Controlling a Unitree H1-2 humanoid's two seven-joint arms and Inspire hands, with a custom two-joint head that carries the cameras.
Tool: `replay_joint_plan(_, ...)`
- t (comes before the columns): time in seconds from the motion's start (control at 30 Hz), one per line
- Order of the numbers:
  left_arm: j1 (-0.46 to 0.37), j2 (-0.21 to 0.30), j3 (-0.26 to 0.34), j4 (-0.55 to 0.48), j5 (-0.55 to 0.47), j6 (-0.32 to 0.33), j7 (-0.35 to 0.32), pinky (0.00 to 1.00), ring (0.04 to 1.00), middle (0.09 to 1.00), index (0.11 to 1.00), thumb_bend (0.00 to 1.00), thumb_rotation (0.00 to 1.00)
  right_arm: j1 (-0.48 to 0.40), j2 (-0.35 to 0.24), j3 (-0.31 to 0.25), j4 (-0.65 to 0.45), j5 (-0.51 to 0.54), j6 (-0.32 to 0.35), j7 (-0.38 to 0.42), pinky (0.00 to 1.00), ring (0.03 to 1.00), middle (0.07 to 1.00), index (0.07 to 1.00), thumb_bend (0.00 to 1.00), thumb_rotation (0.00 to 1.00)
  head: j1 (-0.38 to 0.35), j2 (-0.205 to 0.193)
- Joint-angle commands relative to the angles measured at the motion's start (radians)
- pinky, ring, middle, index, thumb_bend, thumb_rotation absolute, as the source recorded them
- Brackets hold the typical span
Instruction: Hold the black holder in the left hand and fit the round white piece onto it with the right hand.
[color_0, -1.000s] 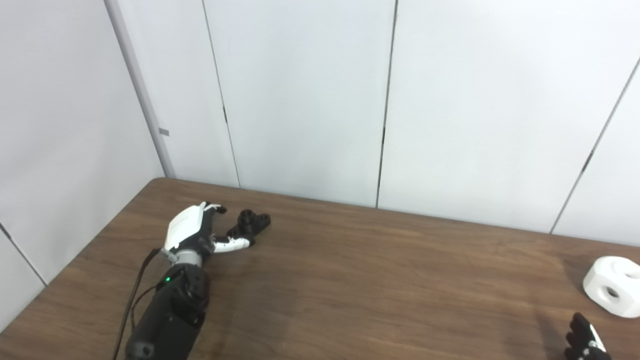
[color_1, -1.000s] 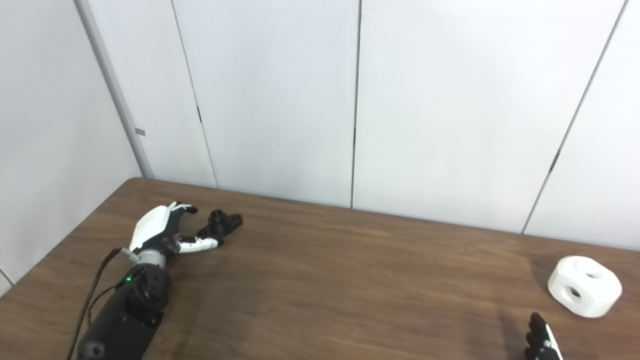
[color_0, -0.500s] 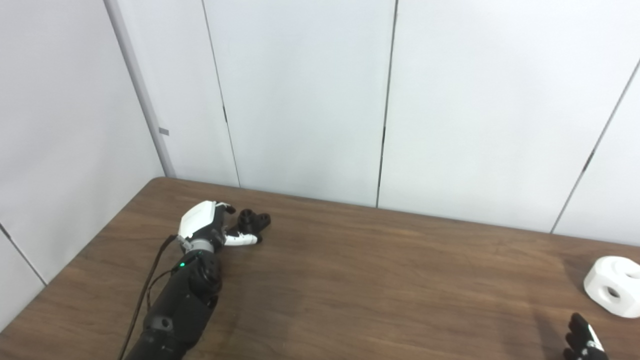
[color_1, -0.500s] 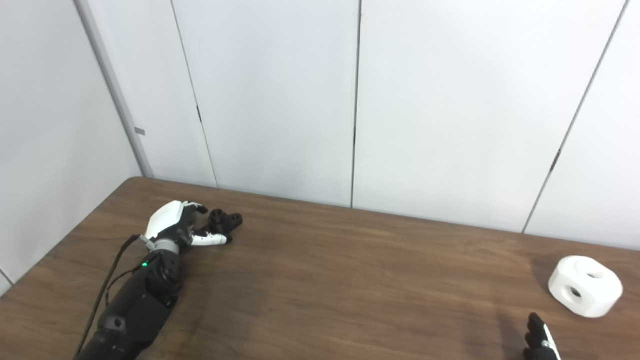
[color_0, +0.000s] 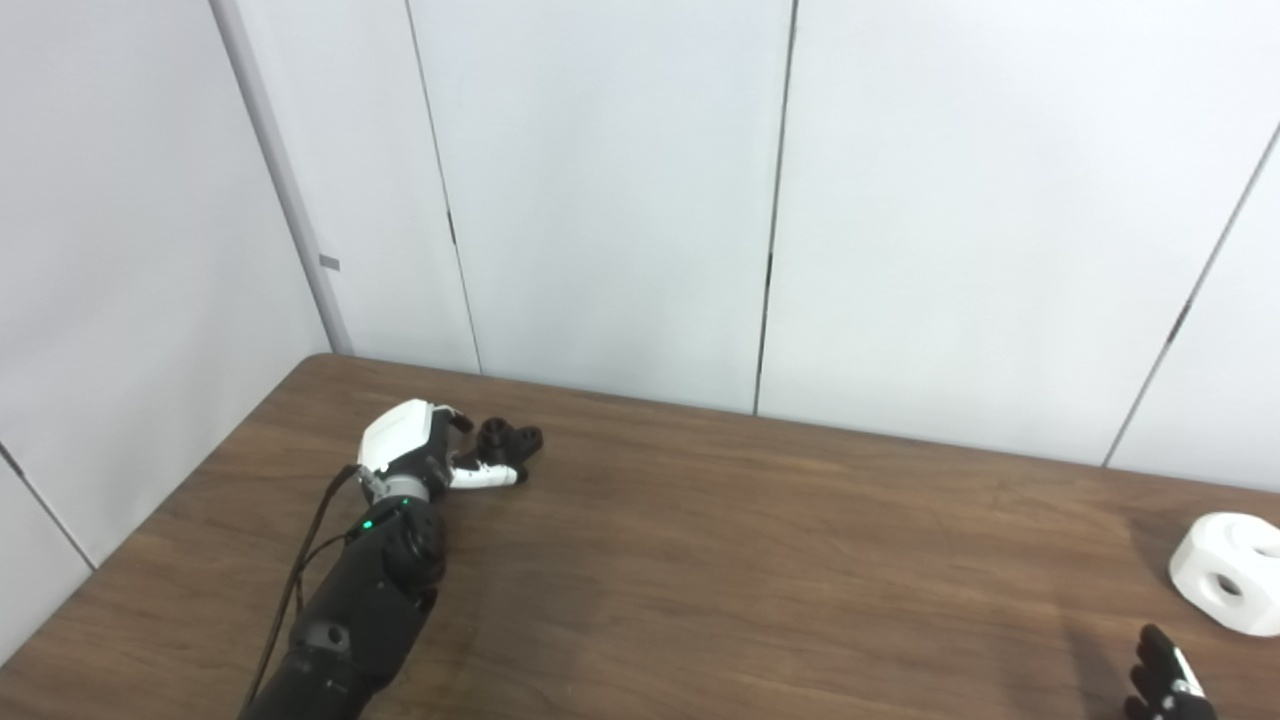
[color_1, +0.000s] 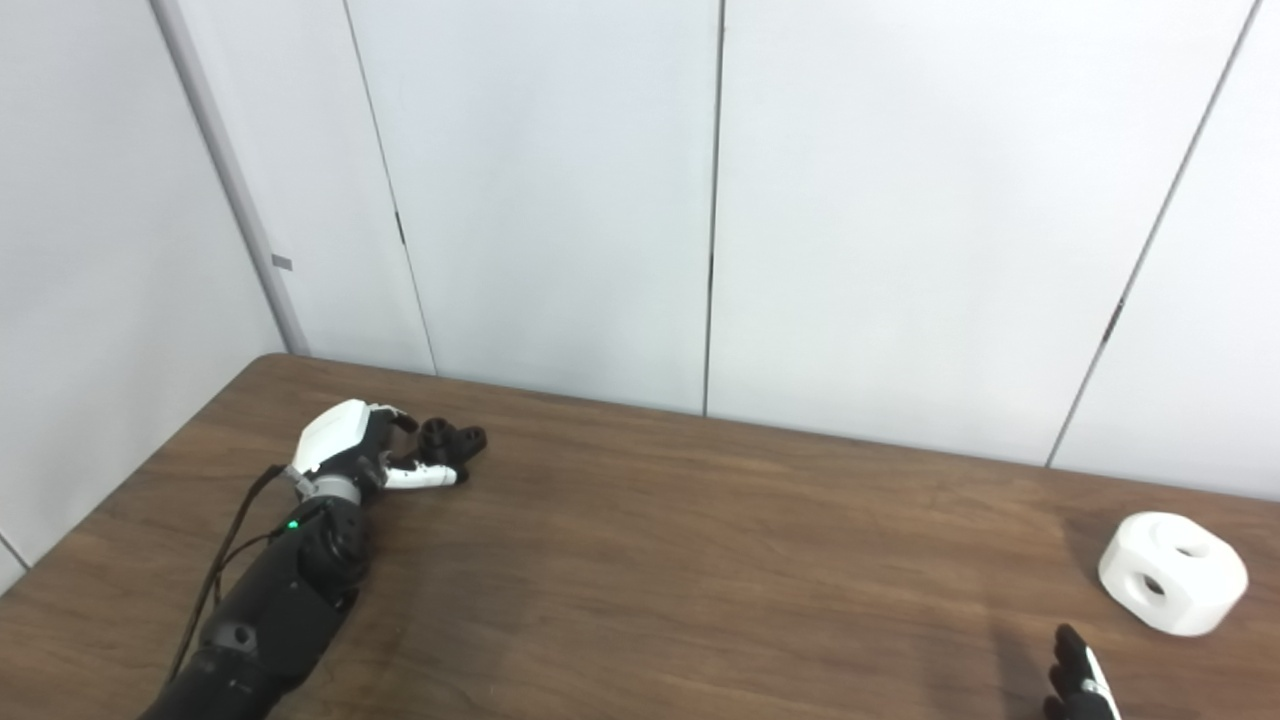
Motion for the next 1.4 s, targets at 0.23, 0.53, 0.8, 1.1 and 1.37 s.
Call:
replay_joint_plan(0.23,-0.006,0.029,0.001,-0.06,-0.009,0.022,0.011,1.0,1.0,0.916,0.691,0.87,0.3,0.016,-0.013,-0.002,-0.042,0.001,0.006,0.002,1.0,1.0,1.0,0.994,0.54,1.0,0.006,0.012)
replay_joint_plan(0.53,0.022,0.026,-0.005,-0.106,-0.008,0.037,-0.002,1.0,1.0,0.917,0.692,0.87,0.24,0.014,-0.012,-0.009,-0.049,0.013,0.021,0.003,1.0,1.0,1.0,0.99,0.55,1.0,0.007,0.018)
replay_joint_plan(0.8,0.026,0.024,-0.007,-0.092,-0.011,0.031,0.007,1.0,0.998,0.907,0.682,0.87,0.24,0.018,-0.01,-0.009,-0.059,0.014,0.03,0.002,1.0,1.0,1.0,0.988,0.55,1.0,0.007,0.021)
replay_joint_plan(1.1,0.015,0.024,-0.008,-0.069,-0.026,0.012,0.008,1.0,0.988,0.884,0.64,0.84,0.2,0.019,-0.009,-0.007,-0.065,0.012,0.033,-0.001,1.0,1.0,1.0,0.984,0.55,1.0,0.0,0.02)
replay_joint_plan(1.37,0.006,0.015,0.003,-0.039,-0.069,-0.041,0.028,1.0,0.942,0.819,0.486,0.52,0.05,0.022,-0.006,-0.004,-0.082,0.008,0.042,-0.003,1.0,1.0,1.0,0.983,0.56,1.0,-0.008,0.022)
